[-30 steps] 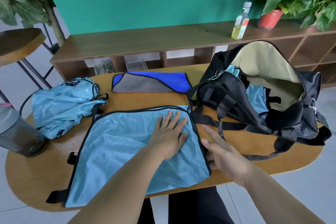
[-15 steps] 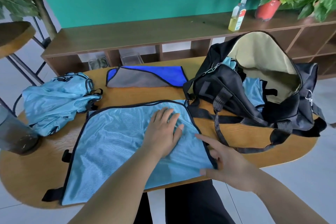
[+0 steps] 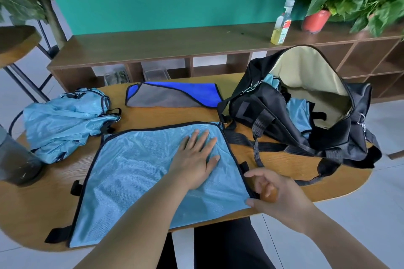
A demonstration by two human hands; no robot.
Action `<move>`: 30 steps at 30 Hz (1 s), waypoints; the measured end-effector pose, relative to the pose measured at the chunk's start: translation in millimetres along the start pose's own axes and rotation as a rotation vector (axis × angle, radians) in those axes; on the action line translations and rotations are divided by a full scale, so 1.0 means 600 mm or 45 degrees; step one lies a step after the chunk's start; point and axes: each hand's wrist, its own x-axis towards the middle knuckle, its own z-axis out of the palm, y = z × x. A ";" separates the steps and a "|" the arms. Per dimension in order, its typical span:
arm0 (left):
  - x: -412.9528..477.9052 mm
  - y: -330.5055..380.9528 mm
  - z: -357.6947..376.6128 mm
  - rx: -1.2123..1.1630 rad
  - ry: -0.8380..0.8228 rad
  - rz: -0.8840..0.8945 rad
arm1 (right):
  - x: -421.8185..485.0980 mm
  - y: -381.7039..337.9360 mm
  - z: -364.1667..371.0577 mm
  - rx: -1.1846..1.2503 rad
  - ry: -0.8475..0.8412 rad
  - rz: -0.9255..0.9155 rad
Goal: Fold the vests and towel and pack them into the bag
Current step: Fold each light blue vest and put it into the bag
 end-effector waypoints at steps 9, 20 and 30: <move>0.004 0.000 -0.002 0.057 -0.071 -0.006 | 0.005 0.002 -0.012 0.015 -0.135 0.117; -0.005 0.008 -0.006 0.044 0.069 -0.038 | 0.012 -0.036 -0.074 -0.567 -0.015 0.258; -0.053 -0.022 -0.018 -0.140 0.442 -0.293 | 0.088 -0.077 0.114 -0.849 -0.015 0.212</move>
